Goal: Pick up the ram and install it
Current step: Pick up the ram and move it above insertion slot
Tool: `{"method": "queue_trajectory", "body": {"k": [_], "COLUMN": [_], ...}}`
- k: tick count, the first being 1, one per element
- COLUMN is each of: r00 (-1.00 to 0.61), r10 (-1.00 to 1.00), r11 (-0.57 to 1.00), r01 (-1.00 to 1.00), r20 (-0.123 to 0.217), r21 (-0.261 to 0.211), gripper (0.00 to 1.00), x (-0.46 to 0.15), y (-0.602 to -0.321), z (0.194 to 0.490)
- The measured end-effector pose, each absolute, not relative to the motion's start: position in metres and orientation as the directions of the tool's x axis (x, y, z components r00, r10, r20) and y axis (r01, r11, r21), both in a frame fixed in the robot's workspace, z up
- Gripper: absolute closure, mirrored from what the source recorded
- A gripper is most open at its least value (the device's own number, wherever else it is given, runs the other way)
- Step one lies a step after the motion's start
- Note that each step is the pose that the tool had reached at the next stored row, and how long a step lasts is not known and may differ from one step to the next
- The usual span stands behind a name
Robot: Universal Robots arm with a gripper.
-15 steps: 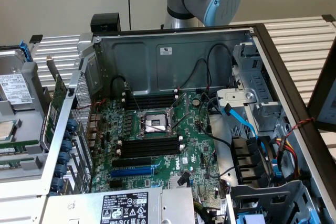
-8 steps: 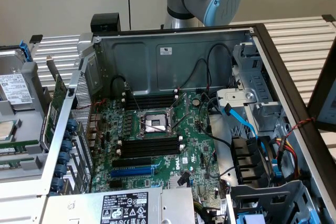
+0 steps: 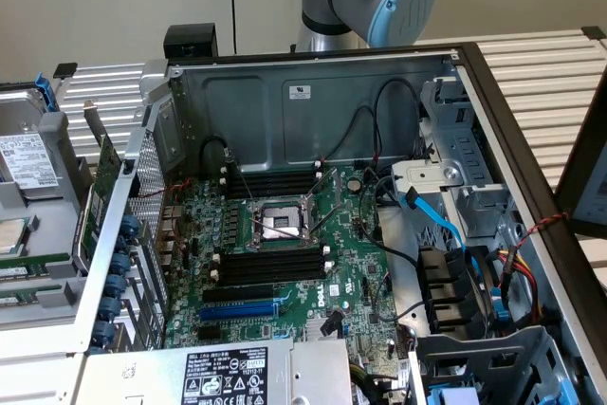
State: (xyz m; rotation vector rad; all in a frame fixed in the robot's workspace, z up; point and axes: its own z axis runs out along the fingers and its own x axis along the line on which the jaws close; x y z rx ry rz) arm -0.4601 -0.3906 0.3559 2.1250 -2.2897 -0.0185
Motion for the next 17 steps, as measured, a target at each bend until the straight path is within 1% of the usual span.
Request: {"method": "queue_trajectory", "body": {"k": [11,12,13,14,15,16,17], "r00": [-0.004,-0.002,0.001,0.004,0.007,0.01,0.013], "r10": [-1.0,-1.0,-1.0,-1.0,-1.0,-1.0,-1.0], "r11": [0.004,0.002,-0.001,-0.004,-0.007,-0.01,-0.013], "r01": [-1.0,-1.0,-1.0,-1.0,-1.0,-1.0,-1.0], "r20": [0.003,0.003,0.003,0.003,0.003,0.003,0.003], "r21": [0.012,0.012,0.012,0.011,0.011,0.011,0.011], "gripper": [0.9,0.89,0.83,0.83,0.76,0.76,0.7], "x": [-0.461,-0.461,-0.461,-0.461,-0.461,-0.461,-0.461], "y": [-0.39,-0.39,-0.39,-0.39,-0.39,-0.39,-0.39], "z": [0.351,0.35,0.348,0.347,0.345,0.343,0.341]}}
